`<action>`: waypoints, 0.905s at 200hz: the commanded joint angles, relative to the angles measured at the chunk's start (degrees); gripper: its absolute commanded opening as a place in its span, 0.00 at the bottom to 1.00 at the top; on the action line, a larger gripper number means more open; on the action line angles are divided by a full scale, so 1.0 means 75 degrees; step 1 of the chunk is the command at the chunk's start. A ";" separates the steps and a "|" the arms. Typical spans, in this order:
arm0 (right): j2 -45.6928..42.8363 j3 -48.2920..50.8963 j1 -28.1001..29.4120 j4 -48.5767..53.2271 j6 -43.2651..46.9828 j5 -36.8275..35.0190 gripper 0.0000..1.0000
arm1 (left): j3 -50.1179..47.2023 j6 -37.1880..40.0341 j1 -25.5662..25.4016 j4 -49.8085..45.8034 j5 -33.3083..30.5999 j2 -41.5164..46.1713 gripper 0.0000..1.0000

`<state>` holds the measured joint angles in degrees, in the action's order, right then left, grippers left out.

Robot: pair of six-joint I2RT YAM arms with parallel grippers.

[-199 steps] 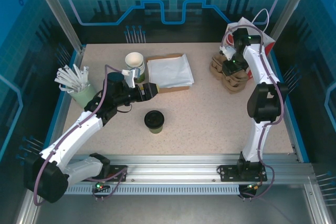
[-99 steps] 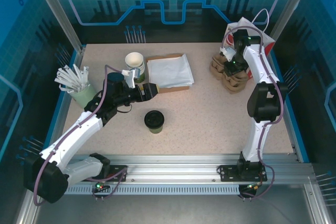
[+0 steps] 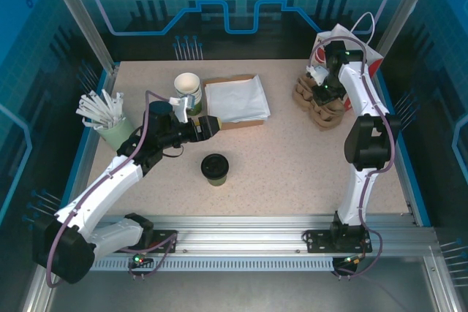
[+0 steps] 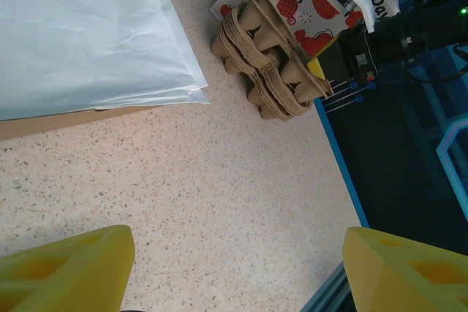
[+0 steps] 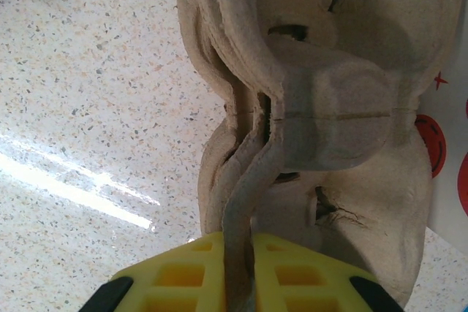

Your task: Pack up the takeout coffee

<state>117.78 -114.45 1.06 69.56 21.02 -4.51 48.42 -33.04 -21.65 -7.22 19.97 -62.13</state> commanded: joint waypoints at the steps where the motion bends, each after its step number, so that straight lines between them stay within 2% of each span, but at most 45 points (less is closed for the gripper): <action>1: -0.0187 -0.0225 -0.0010 0.0226 0.0031 -0.0167 0.14 | -0.0052 0.0158 -0.0060 -0.0073 0.0092 0.0198 0.77; 120: -0.0760 -0.0443 0.0444 0.0125 0.0116 -0.1099 0.13 | -0.0093 0.0244 -0.0066 -0.0188 0.0033 0.0340 0.77; 181: -0.0876 -0.0027 0.0688 -0.0272 0.0175 -0.2414 0.10 | -0.0129 0.0221 -0.0061 -0.0149 0.0027 0.0338 0.77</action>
<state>113.78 -115.85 4.95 68.75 21.28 -17.54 48.34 -32.84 -21.67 -7.64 19.97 -60.58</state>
